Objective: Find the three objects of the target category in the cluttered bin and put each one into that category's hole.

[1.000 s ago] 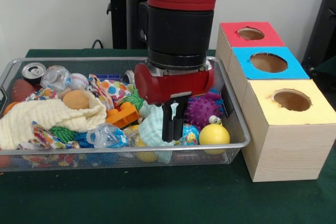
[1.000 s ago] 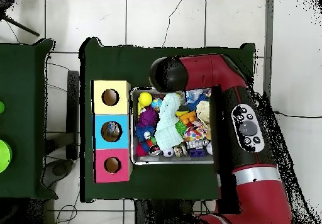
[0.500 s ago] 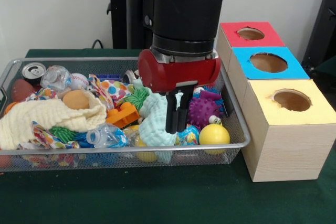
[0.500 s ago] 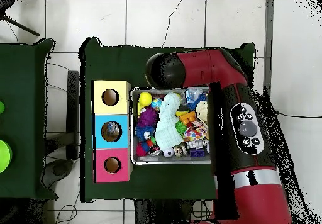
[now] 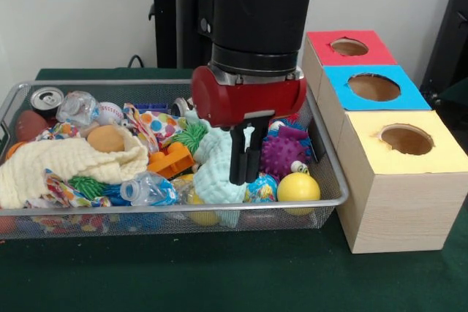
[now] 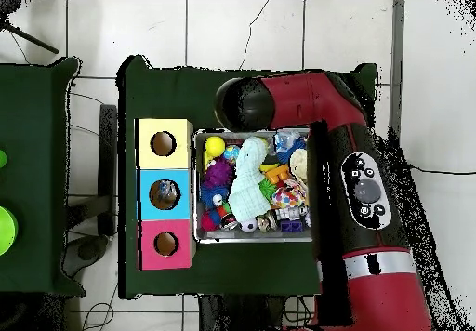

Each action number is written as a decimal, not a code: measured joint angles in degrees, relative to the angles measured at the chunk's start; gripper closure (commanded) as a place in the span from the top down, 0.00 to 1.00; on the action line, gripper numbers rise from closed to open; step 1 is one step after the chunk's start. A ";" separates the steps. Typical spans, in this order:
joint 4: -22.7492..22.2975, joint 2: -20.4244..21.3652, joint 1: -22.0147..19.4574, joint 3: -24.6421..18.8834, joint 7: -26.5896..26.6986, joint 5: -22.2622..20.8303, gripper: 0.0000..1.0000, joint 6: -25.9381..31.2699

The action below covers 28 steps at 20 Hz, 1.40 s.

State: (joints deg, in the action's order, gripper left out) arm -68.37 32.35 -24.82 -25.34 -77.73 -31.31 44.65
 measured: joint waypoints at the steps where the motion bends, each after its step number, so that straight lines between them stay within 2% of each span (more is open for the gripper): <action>1: 0.00 -0.06 -0.05 0.00 0.00 0.00 0.00 0.00; 13: 1.22 -2.75 -1.80 -0.42 0.00 -0.01 0.00 0.00; 28: 2.42 -5.84 -6.29 -2.22 0.00 -0.12 0.00 -0.01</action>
State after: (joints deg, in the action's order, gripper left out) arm -65.95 26.51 -31.10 -27.56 -77.73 -31.42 44.64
